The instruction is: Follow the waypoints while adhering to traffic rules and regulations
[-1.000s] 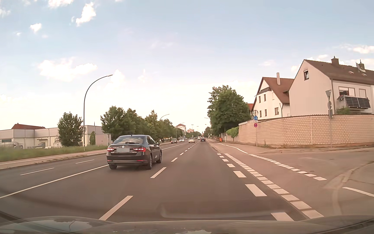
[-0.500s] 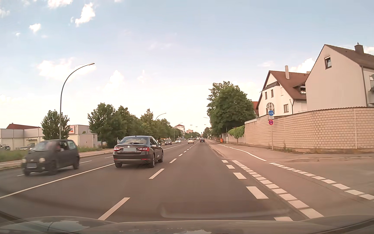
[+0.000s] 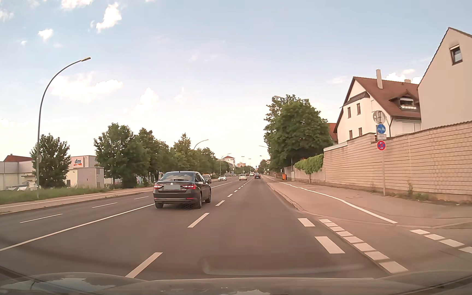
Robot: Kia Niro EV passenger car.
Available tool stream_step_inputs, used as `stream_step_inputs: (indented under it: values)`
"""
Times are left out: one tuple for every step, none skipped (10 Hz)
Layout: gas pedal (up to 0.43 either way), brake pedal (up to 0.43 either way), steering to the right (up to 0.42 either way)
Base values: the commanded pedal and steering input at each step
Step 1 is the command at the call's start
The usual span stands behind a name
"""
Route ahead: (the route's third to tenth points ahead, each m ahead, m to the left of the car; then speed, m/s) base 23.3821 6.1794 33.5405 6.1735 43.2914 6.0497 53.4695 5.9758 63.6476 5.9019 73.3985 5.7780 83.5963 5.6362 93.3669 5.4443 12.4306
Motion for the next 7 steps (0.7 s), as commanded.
stream_step_inputs:
  values:
    - [0.079, 0.018, -0.003]
    - [0.079, 0.018, -0.003]
    - [0.079, 0.018, -0.002]
    - [0.079, 0.018, 0.0]
    - [0.079, 0.018, 0.0]
    - [0.079, 0.018, 0.0]
    - [0.079, 0.024, 0.002]
